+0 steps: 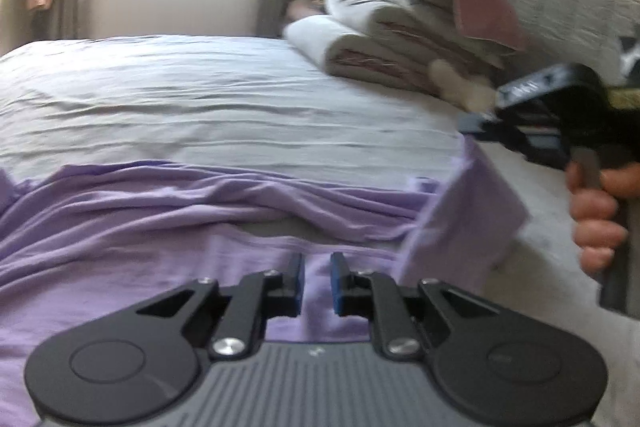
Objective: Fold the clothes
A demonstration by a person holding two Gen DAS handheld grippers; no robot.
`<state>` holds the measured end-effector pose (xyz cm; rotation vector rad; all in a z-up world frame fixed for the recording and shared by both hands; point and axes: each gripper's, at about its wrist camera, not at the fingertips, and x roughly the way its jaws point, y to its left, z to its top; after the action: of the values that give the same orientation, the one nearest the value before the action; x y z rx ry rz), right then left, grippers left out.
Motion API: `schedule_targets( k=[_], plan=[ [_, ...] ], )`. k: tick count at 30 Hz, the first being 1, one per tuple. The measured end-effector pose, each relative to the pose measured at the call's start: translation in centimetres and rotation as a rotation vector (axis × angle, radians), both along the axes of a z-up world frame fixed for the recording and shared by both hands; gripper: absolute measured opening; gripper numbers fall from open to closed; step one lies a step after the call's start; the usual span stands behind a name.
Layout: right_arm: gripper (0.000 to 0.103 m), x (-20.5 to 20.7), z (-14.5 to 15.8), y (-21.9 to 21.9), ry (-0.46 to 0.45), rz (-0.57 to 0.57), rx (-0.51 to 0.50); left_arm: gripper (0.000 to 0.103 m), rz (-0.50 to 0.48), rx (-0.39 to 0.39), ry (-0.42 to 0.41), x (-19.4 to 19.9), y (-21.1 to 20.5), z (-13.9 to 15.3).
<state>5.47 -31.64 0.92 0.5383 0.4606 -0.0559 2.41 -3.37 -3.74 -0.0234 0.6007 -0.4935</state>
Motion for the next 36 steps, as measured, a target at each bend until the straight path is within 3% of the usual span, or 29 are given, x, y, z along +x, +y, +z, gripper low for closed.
schedule_targets(
  k=[4, 6, 11, 15, 18, 22, 24, 25, 27, 30, 36],
  plan=[
    [0.020, -0.3, 0.1, -1.1, 0.036, -0.018, 0.007, 0.020, 0.004, -0.012, -0.003, 0.1, 0.6, 0.6],
    [0.041, -0.9, 0.2, -2.2, 0.051, -0.059, 0.004, 0.030, -0.027, -0.030, -0.022, -0.4, 0.4, 1.1],
    [0.041, -2.3, -0.5, -4.9, 0.160, -0.144, 0.042, 0.041, -0.171, -0.047, -0.074, -2.3, -1.0, 1.5],
    [0.041, -3.0, -1.7, -5.9, 0.249, -0.158, 0.089, 0.042, -0.305, -0.030, -0.072, -3.5, -2.9, 0.9],
    [0.041, -3.4, -2.8, -6.3, 0.303, -0.163, 0.146, 0.042, -0.374, 0.024, -0.064, -4.1, -4.5, 0.1],
    [0.036, -3.8, -3.7, -6.5, 0.339, -0.157, 0.218, 0.041, -0.373, 0.114, -0.057, -4.4, -6.0, -1.2],
    [0.013, -3.9, -3.8, -6.1, 0.344, -0.133, 0.237, 0.038, -0.362, 0.120, -0.053, -4.2, -6.2, -1.2],
    [0.011, -3.9, -3.9, -5.9, 0.340, -0.123, 0.249, 0.034, -0.357, 0.123, -0.052, -4.1, -6.2, -1.2],
    [0.009, -3.8, -3.8, -5.7, 0.319, -0.116, 0.264, 0.003, -0.348, 0.127, -0.044, -3.8, -6.5, -1.2],
    [0.008, -4.1, -2.7, -5.7, 0.264, -0.129, 0.265, 0.001, -0.327, 0.106, -0.050, -4.0, -6.3, -0.8],
    [0.008, -6.7, 1.1, -5.1, 0.164, -0.129, 0.151, 0.001, -0.363, 0.012, -0.083, -5.7, -5.8, 1.3]
  ],
)
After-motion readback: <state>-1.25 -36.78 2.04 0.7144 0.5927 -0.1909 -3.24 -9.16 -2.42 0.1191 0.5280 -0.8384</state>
